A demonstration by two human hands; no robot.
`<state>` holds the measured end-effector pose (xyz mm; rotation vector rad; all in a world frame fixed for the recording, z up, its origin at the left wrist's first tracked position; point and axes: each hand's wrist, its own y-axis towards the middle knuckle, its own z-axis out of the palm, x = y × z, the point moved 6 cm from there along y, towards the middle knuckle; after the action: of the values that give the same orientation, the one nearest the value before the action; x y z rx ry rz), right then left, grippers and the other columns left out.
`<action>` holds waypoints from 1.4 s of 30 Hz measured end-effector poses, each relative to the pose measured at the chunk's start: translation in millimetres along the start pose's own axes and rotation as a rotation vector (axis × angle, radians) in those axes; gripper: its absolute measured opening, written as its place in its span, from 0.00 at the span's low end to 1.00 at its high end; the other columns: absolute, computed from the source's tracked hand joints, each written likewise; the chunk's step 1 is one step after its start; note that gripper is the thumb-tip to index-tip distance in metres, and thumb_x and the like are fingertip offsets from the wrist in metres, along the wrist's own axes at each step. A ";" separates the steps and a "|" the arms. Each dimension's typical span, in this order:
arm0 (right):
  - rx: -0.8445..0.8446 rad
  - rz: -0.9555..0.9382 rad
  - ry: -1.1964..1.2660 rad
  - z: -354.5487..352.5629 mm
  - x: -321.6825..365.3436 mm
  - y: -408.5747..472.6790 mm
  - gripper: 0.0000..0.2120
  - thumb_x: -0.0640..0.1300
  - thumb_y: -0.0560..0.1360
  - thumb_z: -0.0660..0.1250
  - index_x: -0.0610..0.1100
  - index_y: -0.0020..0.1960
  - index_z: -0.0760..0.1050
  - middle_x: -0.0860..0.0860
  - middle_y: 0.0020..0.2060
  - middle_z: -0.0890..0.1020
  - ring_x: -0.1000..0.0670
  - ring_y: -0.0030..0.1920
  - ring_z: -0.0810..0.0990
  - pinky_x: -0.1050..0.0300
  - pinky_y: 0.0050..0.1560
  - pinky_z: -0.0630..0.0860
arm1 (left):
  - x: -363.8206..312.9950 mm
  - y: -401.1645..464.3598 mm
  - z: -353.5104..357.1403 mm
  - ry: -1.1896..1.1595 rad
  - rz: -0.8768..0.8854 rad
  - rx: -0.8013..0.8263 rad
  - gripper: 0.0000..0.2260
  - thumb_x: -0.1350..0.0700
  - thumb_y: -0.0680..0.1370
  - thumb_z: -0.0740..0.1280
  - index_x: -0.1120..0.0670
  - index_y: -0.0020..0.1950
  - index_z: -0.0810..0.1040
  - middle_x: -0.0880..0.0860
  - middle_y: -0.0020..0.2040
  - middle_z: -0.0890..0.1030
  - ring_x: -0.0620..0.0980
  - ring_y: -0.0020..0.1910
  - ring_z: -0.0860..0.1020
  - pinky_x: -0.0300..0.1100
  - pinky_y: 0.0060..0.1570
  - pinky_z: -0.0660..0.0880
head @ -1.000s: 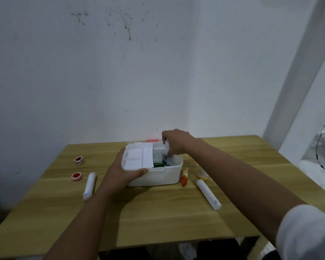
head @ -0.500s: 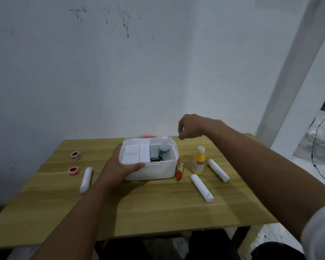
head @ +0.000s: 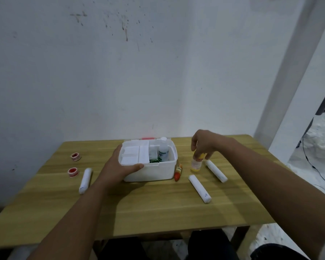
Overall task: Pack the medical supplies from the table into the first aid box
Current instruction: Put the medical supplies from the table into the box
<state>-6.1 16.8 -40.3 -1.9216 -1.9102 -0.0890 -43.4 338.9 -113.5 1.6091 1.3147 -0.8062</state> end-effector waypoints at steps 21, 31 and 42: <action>-0.205 -0.356 -0.135 21.0 106.1 13.9 0.19 0.45 0.67 0.81 0.44 0.56 0.83 0.49 0.53 0.80 0.48 0.52 0.79 0.57 0.43 0.74 | 20.3 9.6 0.4 0.045 -0.033 0.016 0.47 0.40 0.67 0.81 0.39 0.79 0.61 0.40 0.69 0.71 0.46 0.65 0.71 0.36 0.48 0.72; -0.280 -0.393 -0.186 24.8 99.7 15.2 0.19 0.51 0.68 0.79 0.48 0.56 0.81 0.52 0.50 0.80 0.50 0.51 0.79 0.52 0.50 0.80 | 19.7 8.6 1.3 0.047 -0.038 0.029 0.48 0.38 0.65 0.81 0.38 0.79 0.60 0.40 0.69 0.70 0.47 0.66 0.70 0.42 0.52 0.73; 0.081 -0.176 -0.159 57.9 30.0 10.8 0.14 0.36 0.71 0.74 0.45 0.56 0.85 0.48 0.51 0.87 0.49 0.47 0.83 0.54 0.50 0.80 | 12.1 7.9 0.6 0.043 -0.005 -0.004 0.40 0.43 0.67 0.82 0.32 0.72 0.62 0.27 0.60 0.69 0.44 0.63 0.71 0.38 0.49 0.72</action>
<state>-8.6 65.1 -85.4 -1.7507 -2.1501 0.0908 -32.9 342.7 -122.7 1.6287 1.3501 -0.7749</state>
